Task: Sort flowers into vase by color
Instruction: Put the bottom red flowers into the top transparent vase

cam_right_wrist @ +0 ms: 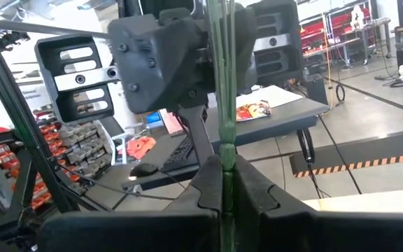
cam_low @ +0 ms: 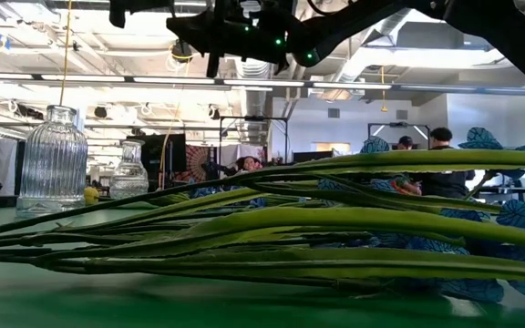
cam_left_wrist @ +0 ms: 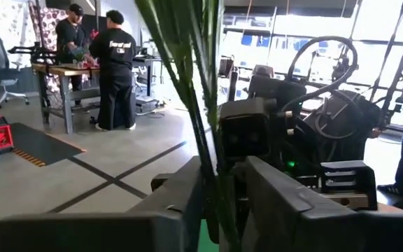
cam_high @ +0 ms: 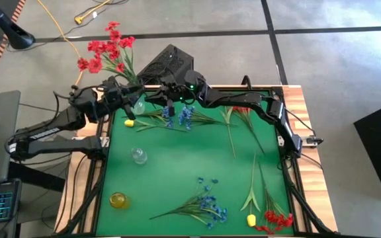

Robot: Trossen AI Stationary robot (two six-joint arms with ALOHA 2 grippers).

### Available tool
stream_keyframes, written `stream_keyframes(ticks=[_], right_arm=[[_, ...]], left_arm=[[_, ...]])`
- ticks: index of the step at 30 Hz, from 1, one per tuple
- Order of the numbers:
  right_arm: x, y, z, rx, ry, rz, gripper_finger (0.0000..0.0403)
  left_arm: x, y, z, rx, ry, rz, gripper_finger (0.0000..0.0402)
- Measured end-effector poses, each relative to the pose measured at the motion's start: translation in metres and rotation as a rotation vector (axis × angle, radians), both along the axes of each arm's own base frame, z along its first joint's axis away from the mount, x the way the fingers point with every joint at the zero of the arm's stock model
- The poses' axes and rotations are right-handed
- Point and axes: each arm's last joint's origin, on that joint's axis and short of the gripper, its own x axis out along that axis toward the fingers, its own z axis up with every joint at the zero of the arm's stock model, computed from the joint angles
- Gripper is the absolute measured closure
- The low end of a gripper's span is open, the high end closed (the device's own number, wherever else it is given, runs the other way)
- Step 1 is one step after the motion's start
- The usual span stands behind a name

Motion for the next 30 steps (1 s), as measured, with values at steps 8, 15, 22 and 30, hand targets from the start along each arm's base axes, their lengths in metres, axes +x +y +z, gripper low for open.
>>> stream_keyframes(ticks=[8,15,22,30], right_arm=[[0.000,0.001,0.000,0.000,0.006,0.040,0.0342],[0.000,0.001,-0.001,-0.001,0.008,0.044,0.0336],[-0.002,-0.003,0.000,-0.004,0.005,0.041,0.0312],[-0.009,-0.021,-0.002,-0.011,0.026,0.071,0.0169]], left_arm=[[0.000,0.000,0.000,0.016,0.009,-0.007,0.0392],[0.000,-0.001,0.000,0.019,0.012,-0.017,0.0399],[0.000,0.000,0.000,0.019,0.015,-0.013,0.0401],[0.000,0.000,-0.003,0.040,0.067,0.004,0.0401]])
